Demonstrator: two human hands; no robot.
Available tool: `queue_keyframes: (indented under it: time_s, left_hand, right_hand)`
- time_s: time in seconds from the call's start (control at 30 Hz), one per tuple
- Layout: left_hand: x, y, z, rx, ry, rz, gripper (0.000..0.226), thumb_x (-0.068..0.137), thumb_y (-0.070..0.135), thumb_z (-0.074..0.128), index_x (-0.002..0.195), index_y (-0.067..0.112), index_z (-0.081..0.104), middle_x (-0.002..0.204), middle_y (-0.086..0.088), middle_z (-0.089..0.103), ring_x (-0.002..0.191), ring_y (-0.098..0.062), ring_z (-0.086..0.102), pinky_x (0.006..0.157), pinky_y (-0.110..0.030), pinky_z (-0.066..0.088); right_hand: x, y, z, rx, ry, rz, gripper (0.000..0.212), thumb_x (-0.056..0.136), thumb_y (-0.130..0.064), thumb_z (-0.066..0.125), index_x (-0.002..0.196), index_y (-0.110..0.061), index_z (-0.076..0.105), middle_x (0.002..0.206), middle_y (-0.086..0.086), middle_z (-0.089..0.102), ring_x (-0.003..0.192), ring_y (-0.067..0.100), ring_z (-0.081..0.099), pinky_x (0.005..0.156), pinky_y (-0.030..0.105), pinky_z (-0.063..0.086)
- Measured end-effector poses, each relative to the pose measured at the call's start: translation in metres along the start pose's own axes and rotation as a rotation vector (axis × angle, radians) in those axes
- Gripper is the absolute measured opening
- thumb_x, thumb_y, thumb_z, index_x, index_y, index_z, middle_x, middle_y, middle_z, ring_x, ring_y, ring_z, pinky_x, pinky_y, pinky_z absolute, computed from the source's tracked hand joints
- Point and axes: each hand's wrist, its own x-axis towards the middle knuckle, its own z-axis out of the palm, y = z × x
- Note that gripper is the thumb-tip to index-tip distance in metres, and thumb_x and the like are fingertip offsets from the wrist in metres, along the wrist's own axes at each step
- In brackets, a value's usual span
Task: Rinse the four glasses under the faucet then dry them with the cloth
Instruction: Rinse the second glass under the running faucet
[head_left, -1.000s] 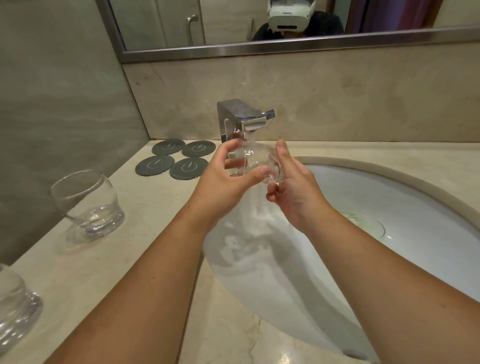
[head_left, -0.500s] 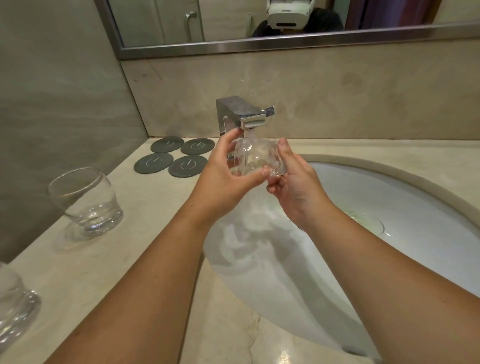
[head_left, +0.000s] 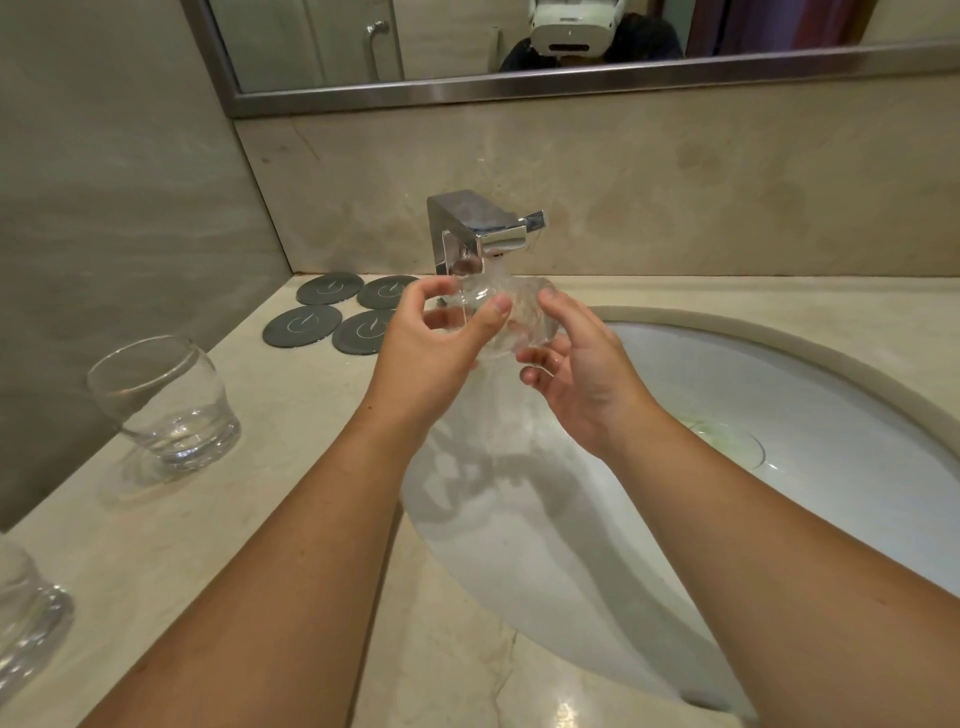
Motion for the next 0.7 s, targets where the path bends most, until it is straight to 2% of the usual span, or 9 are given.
queue_keyframes:
  time_s: [0.07, 0.13, 0.17, 0.3, 0.43, 0.5, 0.57, 0.63, 0.7]
  left_hand:
    - [-0.0003, -0.0009, -0.0015, 0.006, -0.067, 0.005, 0.062, 0.083, 0.053, 0.089, 0.132, 0.045, 0.052, 0.131, 0.007, 0.064, 0.115, -0.005, 0.07, 0.099, -0.036, 0.061]
    - [-0.0013, -0.0025, -0.0034, 0.008, -0.149, 0.013, 0.071, 0.085, 0.038, 0.09, 0.14, 0.046, 0.047, 0.139, 0.009, 0.059, 0.115, -0.006, 0.072, 0.093, -0.022, 0.059]
    - [-0.0019, -0.0027, -0.0033, 0.024, -0.175, 0.023, 0.074, 0.085, 0.032, 0.091, 0.143, 0.045, 0.048, 0.14, 0.009, 0.058, 0.114, -0.007, 0.073, 0.093, -0.021, 0.058]
    - [-0.0035, 0.0005, 0.0002, 0.044, -0.101, 0.069, 0.068, 0.082, 0.036, 0.094, 0.139, 0.043, 0.058, 0.13, 0.008, 0.066, 0.103, 0.007, 0.072, 0.1, -0.034, 0.06]
    - [-0.0007, 0.0003, 0.0037, -0.008, -0.021, 0.047, 0.061, 0.071, 0.057, 0.089, 0.125, 0.045, 0.064, 0.129, 0.006, 0.07, 0.119, -0.008, 0.069, 0.097, -0.049, 0.063]
    - [-0.0013, 0.0, 0.004, -0.01, -0.028, 0.029, 0.063, 0.069, 0.062, 0.087, 0.125, 0.044, 0.063, 0.125, -0.002, 0.072, 0.115, -0.012, 0.072, 0.094, -0.047, 0.064]
    - [-0.0015, -0.0013, 0.003, -0.001, -0.068, 0.015, 0.071, 0.071, 0.064, 0.085, 0.134, 0.042, 0.06, 0.127, -0.003, 0.072, 0.116, -0.013, 0.073, 0.095, -0.041, 0.064]
    - [-0.0009, -0.0032, 0.001, 0.01, -0.127, 0.01, 0.081, 0.075, 0.063, 0.087, 0.146, 0.043, 0.052, 0.138, 0.002, 0.066, 0.126, -0.011, 0.068, 0.103, -0.038, 0.059]
    - [-0.0026, -0.0022, -0.0009, 0.039, -0.193, 0.014, 0.084, 0.082, 0.05, 0.091, 0.152, 0.044, 0.046, 0.141, 0.009, 0.06, 0.126, -0.008, 0.067, 0.106, -0.03, 0.056]
  right_hand:
    - [0.0011, 0.0002, -0.0003, 0.005, 0.028, -0.024, 0.053, 0.097, -0.031, 0.075, 0.144, -0.012, 0.06, 0.111, 0.009, 0.067, 0.059, 0.014, 0.061, 0.053, 0.027, 0.048]
    - [0.0014, 0.0005, -0.0006, 0.002, 0.04, -0.028, 0.054, 0.097, -0.033, 0.075, 0.143, -0.011, 0.059, 0.103, 0.009, 0.068, 0.058, 0.014, 0.059, 0.053, 0.026, 0.049]
    - [0.001, 0.0002, -0.0008, -0.003, 0.044, -0.028, 0.054, 0.097, -0.035, 0.076, 0.142, -0.011, 0.059, 0.098, 0.008, 0.067, 0.057, 0.014, 0.058, 0.053, 0.026, 0.049]
    - [0.0011, -0.0002, -0.0014, -0.073, 0.039, 0.004, 0.053, 0.094, -0.053, 0.073, 0.132, -0.016, 0.067, 0.091, 0.007, 0.061, 0.057, 0.014, 0.056, 0.054, 0.029, 0.047]
    - [0.0, -0.0016, -0.0004, -0.058, -0.03, 0.04, 0.056, 0.094, -0.062, 0.068, 0.133, -0.022, 0.07, 0.103, 0.005, 0.067, 0.073, 0.017, 0.061, 0.058, 0.03, 0.048]
    - [0.0004, -0.0014, -0.0009, -0.044, -0.043, 0.015, 0.05, 0.096, -0.051, 0.071, 0.135, -0.019, 0.069, 0.104, 0.004, 0.07, 0.075, 0.019, 0.061, 0.057, 0.029, 0.046]
    - [0.0016, -0.0002, -0.0013, -0.033, -0.015, -0.027, 0.046, 0.097, -0.041, 0.074, 0.134, -0.015, 0.068, 0.105, 0.007, 0.069, 0.065, 0.019, 0.059, 0.054, 0.028, 0.045]
    - [0.0024, 0.0005, -0.0019, -0.02, 0.036, -0.043, 0.047, 0.095, -0.04, 0.076, 0.133, -0.014, 0.068, 0.104, 0.01, 0.067, 0.059, 0.017, 0.056, 0.052, 0.027, 0.046]
    - [0.0027, 0.0002, -0.0023, -0.018, 0.085, -0.037, 0.052, 0.092, -0.046, 0.079, 0.131, -0.013, 0.068, 0.103, 0.011, 0.069, 0.056, 0.015, 0.055, 0.051, 0.027, 0.047]
